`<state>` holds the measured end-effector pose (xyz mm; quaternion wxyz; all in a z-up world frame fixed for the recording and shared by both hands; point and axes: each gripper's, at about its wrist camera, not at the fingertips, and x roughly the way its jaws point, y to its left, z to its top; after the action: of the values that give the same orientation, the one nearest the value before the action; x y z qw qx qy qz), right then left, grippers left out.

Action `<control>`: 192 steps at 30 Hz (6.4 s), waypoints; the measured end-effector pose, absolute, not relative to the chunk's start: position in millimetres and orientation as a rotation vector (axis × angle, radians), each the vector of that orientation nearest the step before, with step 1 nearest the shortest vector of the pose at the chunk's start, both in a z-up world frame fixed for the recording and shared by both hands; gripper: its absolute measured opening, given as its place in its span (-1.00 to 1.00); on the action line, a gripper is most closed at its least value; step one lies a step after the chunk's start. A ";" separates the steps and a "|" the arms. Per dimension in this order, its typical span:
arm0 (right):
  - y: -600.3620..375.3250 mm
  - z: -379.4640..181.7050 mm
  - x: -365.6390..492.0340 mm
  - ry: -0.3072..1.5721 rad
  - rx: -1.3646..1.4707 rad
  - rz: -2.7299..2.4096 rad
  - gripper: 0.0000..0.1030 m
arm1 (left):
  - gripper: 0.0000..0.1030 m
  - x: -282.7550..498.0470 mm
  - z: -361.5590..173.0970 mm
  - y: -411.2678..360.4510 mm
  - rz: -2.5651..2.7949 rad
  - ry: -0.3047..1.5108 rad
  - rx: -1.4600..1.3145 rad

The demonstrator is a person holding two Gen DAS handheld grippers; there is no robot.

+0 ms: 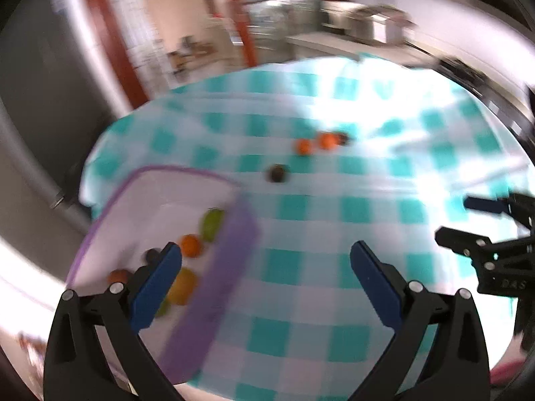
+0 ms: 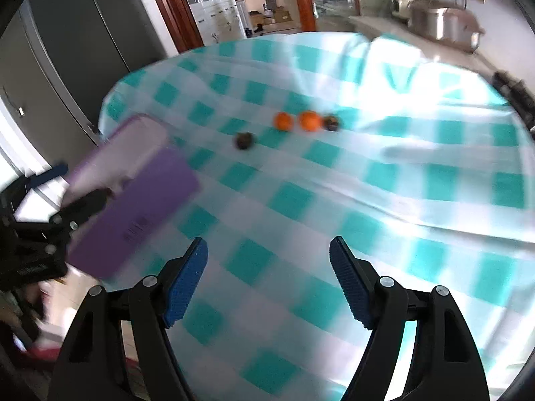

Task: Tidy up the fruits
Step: 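Move both open tools back toward the remaining fruits on the cloth, then grasp a brown fruit with the left tool while the right tool grasps an orange, then carry the brown fruit and orange over the box with both tools, then open both tools to drop the brown fruit and orange into the box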

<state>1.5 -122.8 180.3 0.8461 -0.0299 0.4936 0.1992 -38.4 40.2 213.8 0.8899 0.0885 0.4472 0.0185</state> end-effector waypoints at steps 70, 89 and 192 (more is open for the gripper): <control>-93.7 63.7 242.4 1.083 -0.306 0.375 -0.16 | -0.18 214.3 9.6 84.5 0.203 1.004 -0.085; -144.9 131.9 45.3 1.236 -0.089 0.230 -0.16 | -0.19 56.9 130.6 7.4 -0.036 1.002 0.034; 239.2 107.0 75.1 1.198 -0.367 0.618 0.23 | 0.29 22.3 114.4 370.4 0.182 1.180 -0.025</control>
<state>75.1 239.2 107.0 0.7658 -0.1688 0.5515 0.2844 22.3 370.4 114.4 0.8270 -0.0117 0.5555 0.0856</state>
